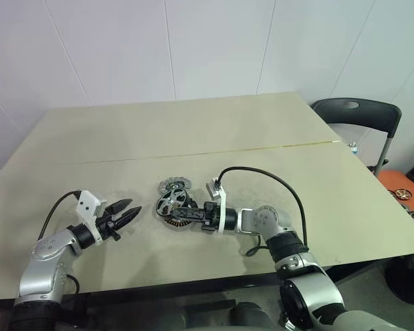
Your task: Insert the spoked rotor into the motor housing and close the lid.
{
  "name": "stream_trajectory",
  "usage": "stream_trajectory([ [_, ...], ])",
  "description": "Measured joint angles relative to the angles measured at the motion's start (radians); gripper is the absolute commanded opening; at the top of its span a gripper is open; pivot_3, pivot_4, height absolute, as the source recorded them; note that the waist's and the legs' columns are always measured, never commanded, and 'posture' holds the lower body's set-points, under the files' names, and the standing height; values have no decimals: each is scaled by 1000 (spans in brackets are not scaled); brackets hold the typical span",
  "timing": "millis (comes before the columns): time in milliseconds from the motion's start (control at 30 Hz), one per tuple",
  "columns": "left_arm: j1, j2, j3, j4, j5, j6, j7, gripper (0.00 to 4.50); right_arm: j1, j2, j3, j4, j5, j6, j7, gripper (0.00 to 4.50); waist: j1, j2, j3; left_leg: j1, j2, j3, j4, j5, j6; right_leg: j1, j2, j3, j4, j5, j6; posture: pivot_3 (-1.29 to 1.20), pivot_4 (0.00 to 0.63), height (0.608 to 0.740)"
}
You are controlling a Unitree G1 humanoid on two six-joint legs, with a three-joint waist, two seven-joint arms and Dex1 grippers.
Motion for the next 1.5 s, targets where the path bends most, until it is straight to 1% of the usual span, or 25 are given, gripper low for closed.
stream_trajectory([
  [367, 0, 0, 0, 0, 0, 0, 0, 2054, -1, 1, -15, 16, -21, -10, 14, 214, -1, 0, 0, 0, 0, 0, 0, 0, 0, 0, 0, 0, 1, 0, 0, 0, 0, 740],
  [433, 0, 0, 0, 0, 0, 0, 1, 2054, -1, 3, -19, 16, -23, -10, 14, 943, -1, 0, 0, 0, 0, 0, 0, 0, 0, 0, 0, 0, 1, 0, 0, 0, 0, 740],
  [567, -2, 0, 0, 0, 1, 0, 2, 2054, -1, 5, -29, 26, -29, -9, 14, 2225, -1, 0, 0, 0, 0, 0, 0, 0, 0, 0, 0, 0, 2, 0, 0, 0, 0, 740],
  [867, -7, 0, 0, 2, 1, 0, 3, 2054, -1, -10, -27, 21, -29, 17, 42, 2225, 0, 0, 0, 0, 0, 0, 0, 1, -1, -1, 0, 0, 3, 0, 0, 0, 0, 740],
  [1000, -9, 0, -1, 3, 2, 0, 5, 2054, 1, -43, -13, -46, -24, 61, 72, 2225, 0, 0, 0, 0, 0, 0, 0, 1, -1, -2, -1, 0, 4, 0, 0, 0, 0, 740],
  [1167, -11, -3, -2, 6, 3, 0, 8, 2054, 6, -132, 7, -161, -18, 138, 77, 2225, 3, 0, 0, 0, 0, 1, 1, 1, -1, -2, -1, 0, 4, 0, 0, 0, 0, 740],
  [1267, -11, -7, -2, 8, 3, -1, 11, 2054, 6, -170, 6, -186, -18, 144, 77, 2225, 3, 0, 0, 0, 0, 1, 1, 1, -1, -2, -1, 0, 4, 0, 0, 0, 0, 740],
  [1500, -21, -17, -14, 11, 5, -2, 11, 2054, 5, -156, 17, -188, -25, 118, 73, 2225, 1, -1, 0, 0, 0, 1, 1, 1, -1, -3, -1, 0, 5, 0, 0, 0, 0, 740],
])
